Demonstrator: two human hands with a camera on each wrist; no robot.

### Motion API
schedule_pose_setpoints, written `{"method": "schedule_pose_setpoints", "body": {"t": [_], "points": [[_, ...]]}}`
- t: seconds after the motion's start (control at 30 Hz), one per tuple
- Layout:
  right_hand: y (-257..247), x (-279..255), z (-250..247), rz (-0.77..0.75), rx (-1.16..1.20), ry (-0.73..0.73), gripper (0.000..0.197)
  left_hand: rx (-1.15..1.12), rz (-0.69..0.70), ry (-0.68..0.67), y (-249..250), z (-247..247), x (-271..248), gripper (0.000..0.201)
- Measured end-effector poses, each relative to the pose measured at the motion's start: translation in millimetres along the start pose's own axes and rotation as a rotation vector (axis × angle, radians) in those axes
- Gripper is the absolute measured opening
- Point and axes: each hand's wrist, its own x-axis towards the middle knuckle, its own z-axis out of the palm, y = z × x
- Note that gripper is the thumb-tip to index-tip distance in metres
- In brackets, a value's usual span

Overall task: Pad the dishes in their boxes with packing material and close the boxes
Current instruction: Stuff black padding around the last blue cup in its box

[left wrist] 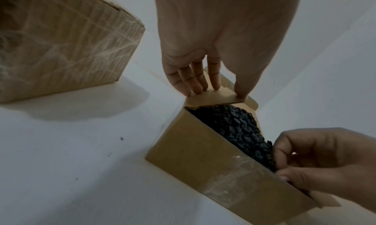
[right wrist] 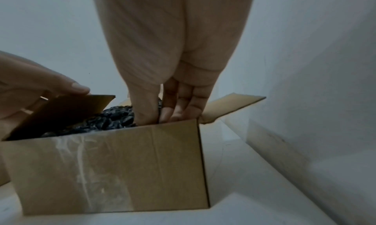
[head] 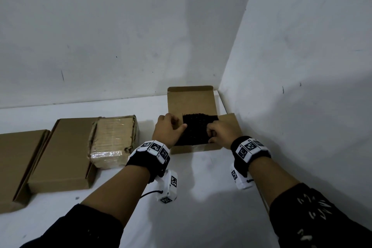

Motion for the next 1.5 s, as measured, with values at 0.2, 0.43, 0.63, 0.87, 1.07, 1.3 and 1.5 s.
{"method": "schedule_pose_setpoints", "body": {"t": [0.2, 0.43, 0.63, 0.87, 1.07, 1.3, 1.5], "points": [[6, -5, 2, -0.019, -0.118, 0.039, 0.016, 0.079, 0.023, -0.049, -2, 1, -7, 0.044], [5, -19, 11, 0.153, -0.125, 0.376, 0.018, 0.197, 0.066, -0.144, -4, 3, -12, 0.047], [7, -26, 11, 0.532, 0.130, 0.449, 0.033, 0.196, 0.039, -0.107, 0, 6, -15, 0.047], [-5, -20, -3, 0.358, 0.544, 0.350, 0.031, 0.202, 0.012, -0.090, -4, 0, -22, 0.045], [-9, -11, 5, 0.254, 0.464, 0.246, 0.025, 0.180, -0.010, -0.075, -9, -2, -26, 0.045], [5, 23, -7, 0.241, 0.357, 0.104, 0.097, 0.183, -0.020, -0.061, -13, 3, -22, 0.046], [10, 41, -16, 0.171, 0.482, -0.045, 0.135, 0.178, -0.051, -0.054, -12, 3, -21, 0.047]]}}
